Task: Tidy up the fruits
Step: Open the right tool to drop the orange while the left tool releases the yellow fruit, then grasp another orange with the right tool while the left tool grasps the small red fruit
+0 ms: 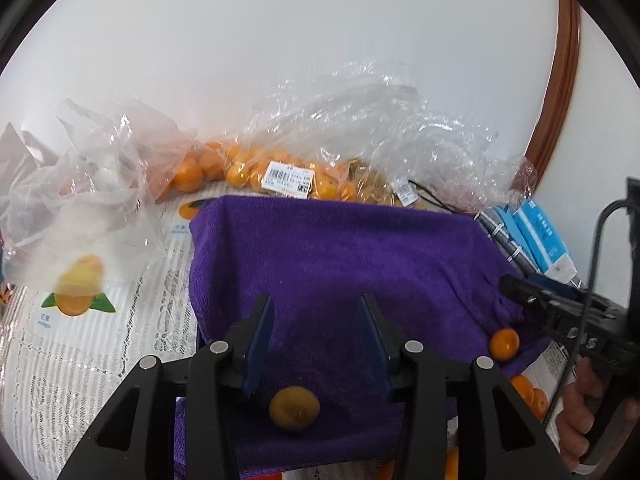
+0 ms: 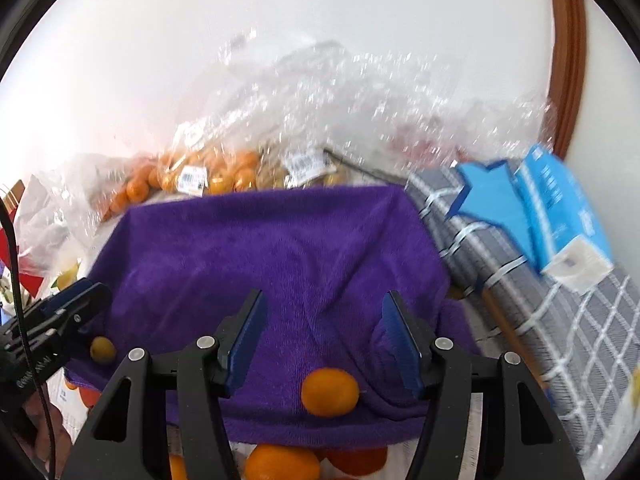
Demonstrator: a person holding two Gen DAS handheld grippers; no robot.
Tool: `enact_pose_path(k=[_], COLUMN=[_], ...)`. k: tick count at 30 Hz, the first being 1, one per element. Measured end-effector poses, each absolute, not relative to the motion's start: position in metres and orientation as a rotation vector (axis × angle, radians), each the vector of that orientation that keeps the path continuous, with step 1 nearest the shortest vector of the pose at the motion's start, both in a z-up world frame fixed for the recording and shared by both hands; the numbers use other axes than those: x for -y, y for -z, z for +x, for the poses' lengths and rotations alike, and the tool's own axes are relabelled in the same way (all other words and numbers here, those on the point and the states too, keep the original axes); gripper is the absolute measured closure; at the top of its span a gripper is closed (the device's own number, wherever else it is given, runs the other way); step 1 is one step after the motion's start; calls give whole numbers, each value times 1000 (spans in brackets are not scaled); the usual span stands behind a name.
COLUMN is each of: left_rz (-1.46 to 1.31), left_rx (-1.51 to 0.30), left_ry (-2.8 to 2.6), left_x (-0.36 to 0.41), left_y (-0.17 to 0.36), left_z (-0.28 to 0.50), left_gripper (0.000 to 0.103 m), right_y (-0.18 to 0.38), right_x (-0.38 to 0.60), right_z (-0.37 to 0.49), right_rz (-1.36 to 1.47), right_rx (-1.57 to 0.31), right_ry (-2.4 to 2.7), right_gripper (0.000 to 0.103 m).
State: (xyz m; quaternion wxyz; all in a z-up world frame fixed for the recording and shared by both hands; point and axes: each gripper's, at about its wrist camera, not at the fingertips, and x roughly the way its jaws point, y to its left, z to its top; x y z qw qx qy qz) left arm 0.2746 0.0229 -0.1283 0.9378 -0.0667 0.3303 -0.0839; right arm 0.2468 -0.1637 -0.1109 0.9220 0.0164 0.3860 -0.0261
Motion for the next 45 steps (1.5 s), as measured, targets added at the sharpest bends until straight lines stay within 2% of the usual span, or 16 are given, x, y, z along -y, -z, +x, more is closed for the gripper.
enact_pose_path(k=[10, 22, 26, 35, 38, 41, 45], left_rz=[-109, -182, -168, -42, -54, -87, -98], left_rx=[-592, -633, -622, -617, -620, -697, -737], left_ry=[150, 203, 213, 123, 123, 176, 255], left_x=[-20, -30, -29, -50, -56, -60, -59], left_y=[116, 118, 108, 113, 122, 137, 145], left_z=[261, 257, 241, 187, 183, 187, 183], left_gripper=[62, 62, 55, 47, 46, 46, 46], right_y=[77, 103, 119, 155, 162, 168, 170], right_x=[176, 186, 171, 165, 168, 167, 166], right_z=[187, 119, 114, 129, 138, 145, 141], right_rz=[19, 111, 78, 19, -1, -16, -21], right_rx=[-742, -817, -843, -896, -900, -910, -893], right_ry=[165, 115, 79, 23, 22, 21, 2], right_gripper=[43, 49, 57, 58, 57, 57, 63])
